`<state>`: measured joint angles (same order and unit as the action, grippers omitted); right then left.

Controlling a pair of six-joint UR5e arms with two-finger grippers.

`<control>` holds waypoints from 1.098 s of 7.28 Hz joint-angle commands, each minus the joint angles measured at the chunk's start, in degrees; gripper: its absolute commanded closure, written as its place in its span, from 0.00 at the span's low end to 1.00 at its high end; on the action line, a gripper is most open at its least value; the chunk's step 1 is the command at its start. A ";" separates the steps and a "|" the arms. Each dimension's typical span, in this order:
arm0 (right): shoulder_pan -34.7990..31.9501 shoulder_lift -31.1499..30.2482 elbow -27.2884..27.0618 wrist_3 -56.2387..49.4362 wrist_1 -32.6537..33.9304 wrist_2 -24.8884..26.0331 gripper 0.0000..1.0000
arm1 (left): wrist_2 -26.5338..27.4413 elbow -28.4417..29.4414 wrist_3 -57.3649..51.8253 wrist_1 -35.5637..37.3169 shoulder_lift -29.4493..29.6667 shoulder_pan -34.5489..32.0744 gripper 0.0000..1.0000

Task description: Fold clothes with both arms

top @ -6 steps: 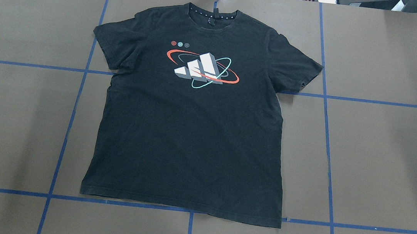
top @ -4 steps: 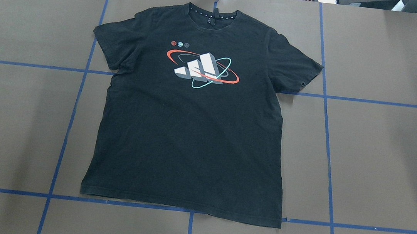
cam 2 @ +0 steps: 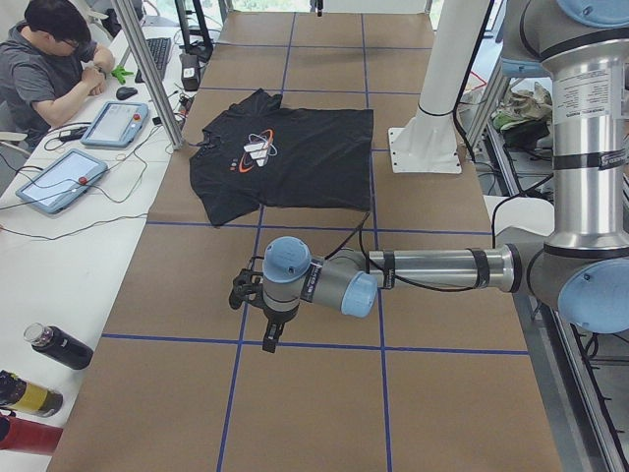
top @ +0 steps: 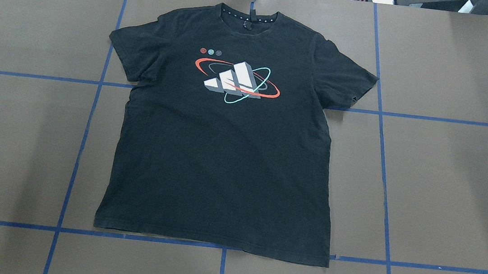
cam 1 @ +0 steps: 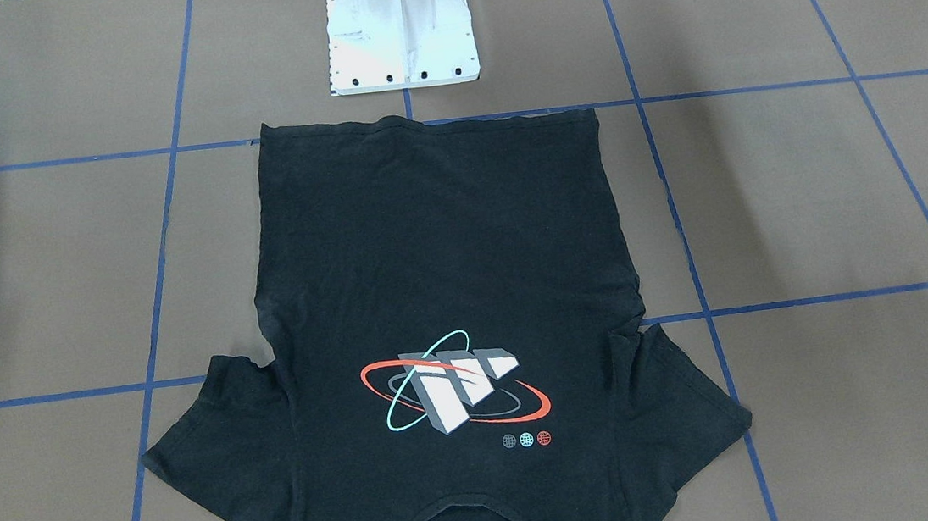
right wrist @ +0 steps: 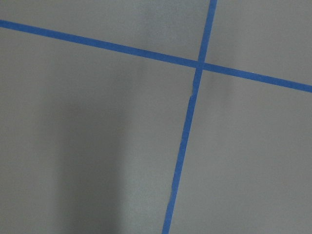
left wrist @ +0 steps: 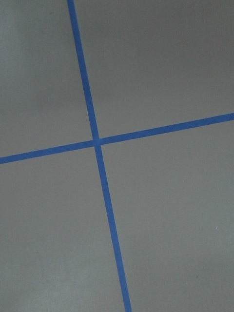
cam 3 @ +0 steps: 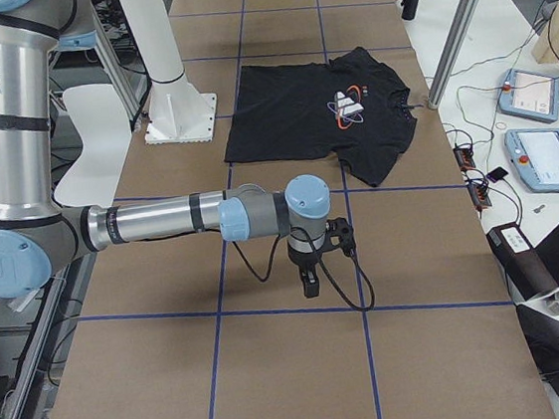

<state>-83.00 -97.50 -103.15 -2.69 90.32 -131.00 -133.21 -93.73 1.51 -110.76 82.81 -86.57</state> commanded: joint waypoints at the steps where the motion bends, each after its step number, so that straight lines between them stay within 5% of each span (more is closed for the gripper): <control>1: 1.43 3.51 0.22 0.06 -1.28 -0.04 0.00 | 0.06 -0.05 0.42 -4.70 -0.02 0.00 0.00; 6: 1.96 13.73 3.21 0.15 -2.43 0.13 0.00 | 3.66 0.21 0.68 -12.16 12.08 0.00 0.00; 8: 2.31 14.35 3.13 7.72 -8.54 -0.04 0.00 | 3.22 1.00 3.47 -14.38 16.66 0.35 0.00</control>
<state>-80.93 -83.67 -100.02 -0.56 85.79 -130.90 -129.81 -93.21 2.86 -123.38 96.53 -86.44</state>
